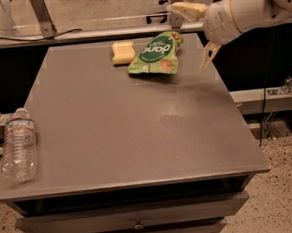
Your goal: Move green rice chip bag near sponge
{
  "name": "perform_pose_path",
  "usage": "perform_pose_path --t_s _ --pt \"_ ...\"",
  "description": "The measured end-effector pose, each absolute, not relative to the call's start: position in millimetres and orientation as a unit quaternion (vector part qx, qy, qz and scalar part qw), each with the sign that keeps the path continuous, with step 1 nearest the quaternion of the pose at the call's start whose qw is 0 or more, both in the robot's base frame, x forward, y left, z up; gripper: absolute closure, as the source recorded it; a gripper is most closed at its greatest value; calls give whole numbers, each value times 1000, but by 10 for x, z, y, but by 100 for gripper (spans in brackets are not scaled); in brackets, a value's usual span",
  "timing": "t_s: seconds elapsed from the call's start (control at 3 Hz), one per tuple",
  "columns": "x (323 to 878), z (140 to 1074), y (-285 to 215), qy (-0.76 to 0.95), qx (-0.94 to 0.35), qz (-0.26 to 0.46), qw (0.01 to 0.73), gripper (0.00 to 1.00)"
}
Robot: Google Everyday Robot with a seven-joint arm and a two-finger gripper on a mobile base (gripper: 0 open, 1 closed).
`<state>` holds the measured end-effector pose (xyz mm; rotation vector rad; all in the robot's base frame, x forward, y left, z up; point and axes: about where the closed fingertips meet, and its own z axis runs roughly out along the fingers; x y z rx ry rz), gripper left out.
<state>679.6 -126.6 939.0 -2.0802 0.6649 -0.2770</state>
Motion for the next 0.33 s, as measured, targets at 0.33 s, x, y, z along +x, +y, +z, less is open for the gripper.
perform_pose_path --t_s 0.33 --pt "6797 9388 -1259 269 -843 -112 453 0"
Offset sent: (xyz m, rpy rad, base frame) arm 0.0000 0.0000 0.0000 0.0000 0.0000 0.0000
